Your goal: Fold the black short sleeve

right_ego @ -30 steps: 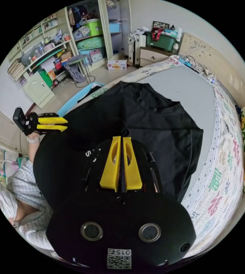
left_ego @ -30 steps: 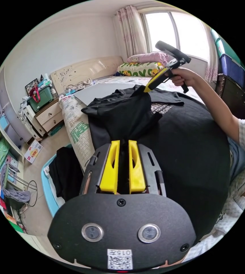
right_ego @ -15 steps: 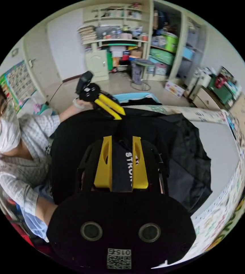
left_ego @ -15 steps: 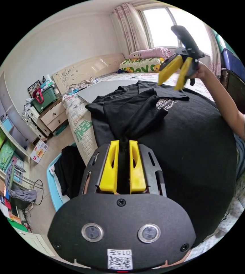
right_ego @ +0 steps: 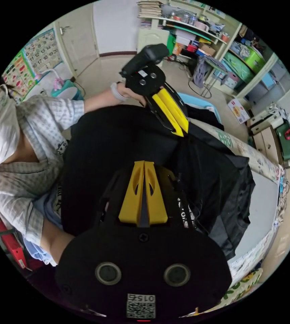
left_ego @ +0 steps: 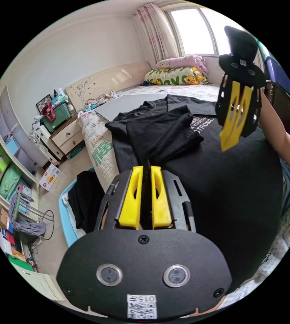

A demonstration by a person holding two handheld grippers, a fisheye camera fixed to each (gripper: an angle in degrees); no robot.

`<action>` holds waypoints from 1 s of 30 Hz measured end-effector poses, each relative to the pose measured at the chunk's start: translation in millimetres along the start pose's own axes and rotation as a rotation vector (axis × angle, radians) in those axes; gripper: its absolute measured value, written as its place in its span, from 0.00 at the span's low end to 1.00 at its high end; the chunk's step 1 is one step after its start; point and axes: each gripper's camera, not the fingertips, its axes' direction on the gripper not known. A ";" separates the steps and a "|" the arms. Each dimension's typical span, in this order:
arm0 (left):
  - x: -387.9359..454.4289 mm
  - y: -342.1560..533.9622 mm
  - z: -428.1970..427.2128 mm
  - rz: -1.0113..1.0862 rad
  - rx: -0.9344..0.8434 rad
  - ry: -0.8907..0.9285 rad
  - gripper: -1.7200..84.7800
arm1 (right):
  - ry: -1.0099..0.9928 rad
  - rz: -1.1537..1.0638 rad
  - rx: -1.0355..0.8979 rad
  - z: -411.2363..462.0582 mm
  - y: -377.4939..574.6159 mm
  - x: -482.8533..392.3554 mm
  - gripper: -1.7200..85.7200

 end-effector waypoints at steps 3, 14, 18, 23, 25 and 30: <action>-5.1 2.7 -5.7 -0.018 0.011 0.002 0.07 | 0.078 0.065 0.040 -5.3 8.4 6.7 0.03; -0.1 -5.5 -35.4 0.039 0.130 -0.019 0.11 | 0.110 0.174 -0.083 26.1 17.6 26.5 0.02; 3.2 -11.9 -47.0 0.088 0.194 -0.038 0.11 | -0.044 0.052 -0.013 19.3 21.2 14.1 0.01; -13.2 -56.4 -58.9 0.113 0.178 0.184 0.11 | 0.063 0.188 0.127 -5.9 56.6 29.6 0.07; -8.2 -79.7 -60.0 0.159 0.122 0.214 0.12 | 0.187 0.388 0.175 -16.1 81.7 50.4 0.09; 38.3 -146.5 -47.0 0.376 -0.064 0.248 0.13 | 0.118 0.850 0.265 -8.5 160.5 108.7 0.13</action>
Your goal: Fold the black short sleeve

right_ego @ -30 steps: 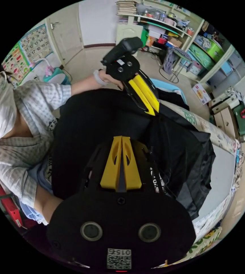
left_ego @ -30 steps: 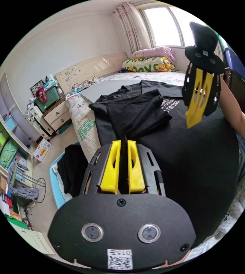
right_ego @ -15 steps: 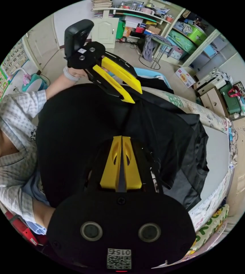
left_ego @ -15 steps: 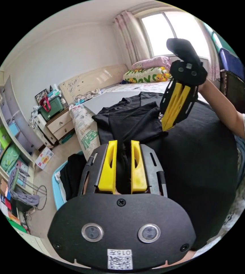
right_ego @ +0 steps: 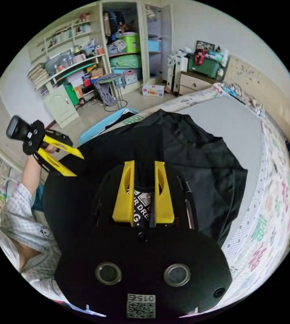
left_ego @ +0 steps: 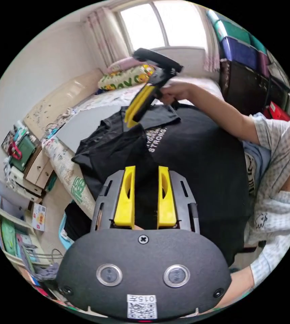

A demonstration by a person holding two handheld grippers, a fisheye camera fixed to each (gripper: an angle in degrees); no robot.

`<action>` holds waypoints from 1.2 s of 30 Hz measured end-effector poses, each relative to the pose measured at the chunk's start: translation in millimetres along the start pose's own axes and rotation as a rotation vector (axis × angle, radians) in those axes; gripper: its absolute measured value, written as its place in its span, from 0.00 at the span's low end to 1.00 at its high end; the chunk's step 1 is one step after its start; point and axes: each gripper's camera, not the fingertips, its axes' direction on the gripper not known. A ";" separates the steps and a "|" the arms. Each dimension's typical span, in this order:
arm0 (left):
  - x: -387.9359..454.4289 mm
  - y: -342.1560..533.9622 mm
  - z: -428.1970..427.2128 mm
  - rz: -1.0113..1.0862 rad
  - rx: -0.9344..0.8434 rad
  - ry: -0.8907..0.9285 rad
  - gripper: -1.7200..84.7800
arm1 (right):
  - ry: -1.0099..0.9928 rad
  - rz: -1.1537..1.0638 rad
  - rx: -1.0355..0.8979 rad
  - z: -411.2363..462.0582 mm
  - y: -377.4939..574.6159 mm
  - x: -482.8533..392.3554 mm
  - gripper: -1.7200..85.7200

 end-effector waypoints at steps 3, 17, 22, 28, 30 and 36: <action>5.3 -28.6 15.6 0.014 -0.001 0.010 0.13 | -0.061 0.096 -0.043 14.0 12.0 31.7 0.15; 0.2 -30.4 16.2 -0.044 0.093 -0.059 0.06 | -0.051 0.102 -0.102 44.3 42.5 49.5 0.07; -1.3 -32.1 -1.8 0.009 0.153 -0.024 0.04 | -0.034 0.087 -0.092 49.1 53.6 48.7 0.02; 4.8 -47.4 -3.9 0.070 0.113 -0.029 0.04 | 0.015 0.077 -0.133 62.0 66.5 44.7 0.01; 7.5 -52.6 -4.3 0.086 0.102 -0.036 0.04 | 0.033 0.070 -0.147 65.5 70.6 42.0 0.01; 3.4 -60.1 -8.8 0.079 0.103 -0.017 0.04 | 0.091 0.034 -0.195 81.6 85.2 30.9 0.03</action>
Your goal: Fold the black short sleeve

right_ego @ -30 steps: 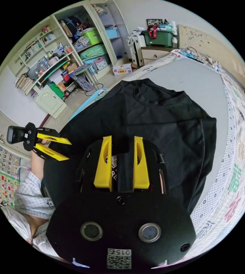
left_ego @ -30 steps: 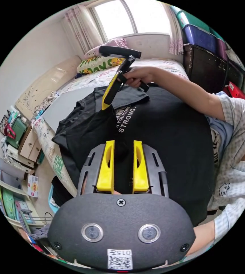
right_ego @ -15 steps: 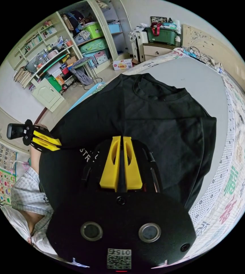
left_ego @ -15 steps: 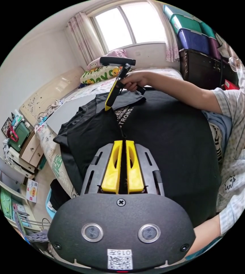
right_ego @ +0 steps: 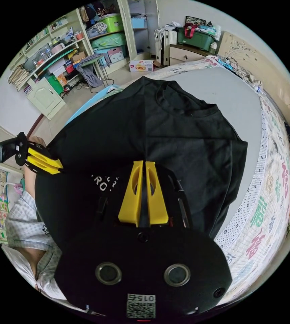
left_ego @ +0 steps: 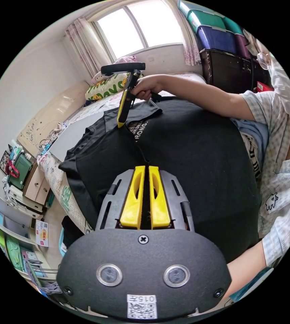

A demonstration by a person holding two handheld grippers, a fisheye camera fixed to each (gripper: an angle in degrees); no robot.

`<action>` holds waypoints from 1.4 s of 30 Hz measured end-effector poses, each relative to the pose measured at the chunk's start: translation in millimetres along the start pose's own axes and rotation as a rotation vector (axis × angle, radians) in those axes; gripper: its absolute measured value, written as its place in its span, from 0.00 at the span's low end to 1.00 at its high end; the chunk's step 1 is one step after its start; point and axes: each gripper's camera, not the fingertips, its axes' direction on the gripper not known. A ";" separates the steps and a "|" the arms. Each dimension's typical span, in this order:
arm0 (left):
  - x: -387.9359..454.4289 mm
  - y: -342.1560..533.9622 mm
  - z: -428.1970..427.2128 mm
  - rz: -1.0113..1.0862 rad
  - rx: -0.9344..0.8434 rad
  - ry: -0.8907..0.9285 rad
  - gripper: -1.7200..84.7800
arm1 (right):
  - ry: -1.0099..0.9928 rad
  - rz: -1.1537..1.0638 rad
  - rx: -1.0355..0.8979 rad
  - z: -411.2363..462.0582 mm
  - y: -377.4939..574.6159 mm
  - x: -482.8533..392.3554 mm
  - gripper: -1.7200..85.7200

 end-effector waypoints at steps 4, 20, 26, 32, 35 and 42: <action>-9.8 -6.5 2.1 -0.046 -0.018 0.026 0.05 | -0.009 0.056 0.026 11.8 3.6 4.3 0.10; 13.5 -109.1 -57.2 -0.206 0.098 -0.032 0.10 | 0.169 0.106 0.233 -68.5 359.2 -29.7 0.10; 2.9 -176.9 19.0 -0.430 0.038 -0.126 0.10 | 0.051 0.093 0.089 -0.4 434.1 -59.9 0.12; 57.6 -171.0 45.5 -0.338 0.050 0.047 0.10 | 0.145 0.058 0.240 27.3 482.7 -88.4 0.13; 92.9 -125.5 6.0 -0.325 0.133 0.075 0.11 | 0.127 0.092 0.291 36.2 495.1 -87.9 0.13; 185.2 95.3 -126.5 -0.540 0.363 -0.119 0.11 | 0.150 0.086 0.286 42.0 505.5 -101.8 0.12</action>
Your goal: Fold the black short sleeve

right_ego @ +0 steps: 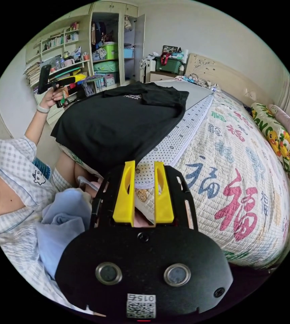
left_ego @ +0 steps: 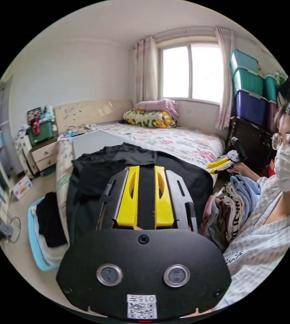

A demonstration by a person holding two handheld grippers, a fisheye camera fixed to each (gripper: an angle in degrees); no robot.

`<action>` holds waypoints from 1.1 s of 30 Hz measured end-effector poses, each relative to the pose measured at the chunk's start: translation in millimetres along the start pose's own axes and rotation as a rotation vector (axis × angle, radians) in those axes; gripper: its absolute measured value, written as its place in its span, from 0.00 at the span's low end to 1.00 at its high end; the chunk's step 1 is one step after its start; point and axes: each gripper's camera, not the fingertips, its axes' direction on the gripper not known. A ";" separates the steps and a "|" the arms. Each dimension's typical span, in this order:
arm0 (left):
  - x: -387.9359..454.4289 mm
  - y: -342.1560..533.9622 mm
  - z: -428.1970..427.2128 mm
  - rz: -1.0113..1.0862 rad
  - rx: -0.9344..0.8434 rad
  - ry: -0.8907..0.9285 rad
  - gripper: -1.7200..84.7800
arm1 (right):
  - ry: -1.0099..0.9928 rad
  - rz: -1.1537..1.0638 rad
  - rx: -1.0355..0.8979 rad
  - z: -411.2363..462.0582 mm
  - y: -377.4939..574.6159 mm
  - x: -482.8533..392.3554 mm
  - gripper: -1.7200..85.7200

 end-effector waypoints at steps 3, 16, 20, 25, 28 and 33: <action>-27.0 108.1 -71.6 -0.200 0.021 -0.138 0.12 | -0.036 0.023 -0.029 5.9 -2.9 -2.7 0.12; -46.5 390.6 -89.2 -0.570 0.009 -0.007 0.09 | 0.105 0.048 -0.187 25.0 -25.5 -25.2 0.11; -30.9 409.8 -84.9 -0.534 0.055 0.038 0.02 | 0.007 0.117 -0.149 13.8 -19.5 -10.9 0.13; -6.8 420.6 -85.5 -0.489 0.084 0.004 0.02 | -0.163 0.161 -0.094 9.2 -16.0 7.2 0.15; 3.9 427.9 -79.3 -0.510 0.104 0.006 0.03 | -0.183 0.151 -0.131 21.9 -20.2 6.3 0.13; 26.7 422.0 -40.0 -0.471 -0.017 0.072 0.13 | -0.109 0.161 -0.119 17.9 -19.9 9.6 0.03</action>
